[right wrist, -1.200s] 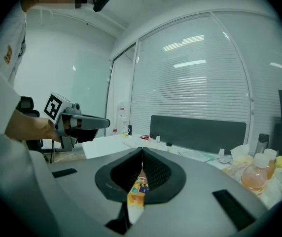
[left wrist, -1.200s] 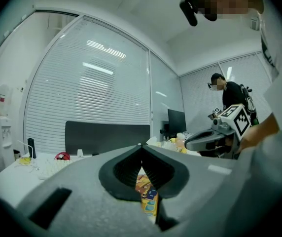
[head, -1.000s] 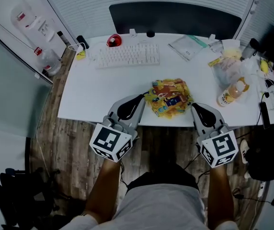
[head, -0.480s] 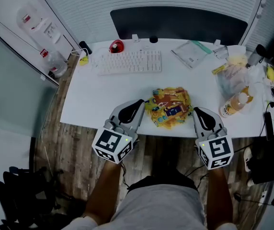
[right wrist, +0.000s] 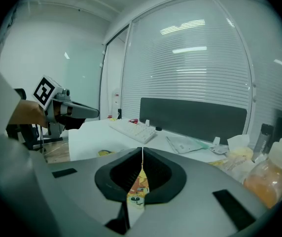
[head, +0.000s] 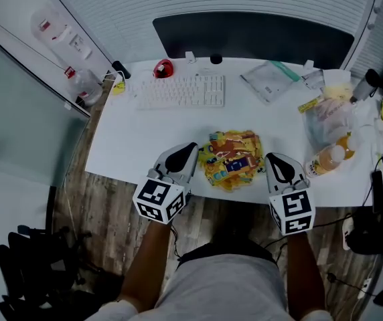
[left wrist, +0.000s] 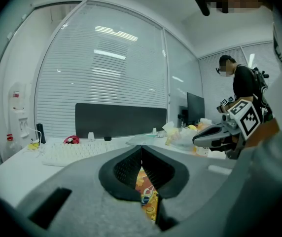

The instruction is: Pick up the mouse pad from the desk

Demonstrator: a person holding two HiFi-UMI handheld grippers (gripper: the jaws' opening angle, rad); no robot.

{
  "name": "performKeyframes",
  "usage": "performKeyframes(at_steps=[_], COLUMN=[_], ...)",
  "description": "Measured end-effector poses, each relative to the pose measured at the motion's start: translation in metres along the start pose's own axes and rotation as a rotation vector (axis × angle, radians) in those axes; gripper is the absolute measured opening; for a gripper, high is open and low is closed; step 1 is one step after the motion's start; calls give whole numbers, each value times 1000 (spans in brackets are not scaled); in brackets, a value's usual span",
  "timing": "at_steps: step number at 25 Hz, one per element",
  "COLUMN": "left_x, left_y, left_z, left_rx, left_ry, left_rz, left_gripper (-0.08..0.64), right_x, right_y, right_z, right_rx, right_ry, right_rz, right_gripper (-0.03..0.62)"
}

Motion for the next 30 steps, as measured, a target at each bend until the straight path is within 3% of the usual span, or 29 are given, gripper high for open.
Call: performKeyframes(at_steps=[5,15,25,26,28,30], left_x=[3,15,39,40,43,46], left_y=[-12,-28,-46,-47,-50,-52], left_z=[-14,-39,-65,-68,-75,-84], left_rx=[60,200,384,402,444,489], left_ry=[31,93,161,168,187,204], left_rz=[61,102,43,35,17,4], left_gripper=[16,17,20,25,104,148], right_x=[-12,-19,-18,-17,-15,-13], right_y=[-10,-26,-41,-43,-45,-47], right_z=[-10,-25,-44,-47,-53,-61], right_rx=[31,115,266,285,329,374], right_ry=[-6,-43,-161,-176,-206,-234], right_rz=[23,34,-15,-16,-13,-14], right_gripper=[14,15,17,24,131,148])
Point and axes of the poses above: the fingertips, and each gripper's own axes: y backward along the fingers, x to its left, z out of its top, the point moved 6 cm from there along y, backward along the fingers
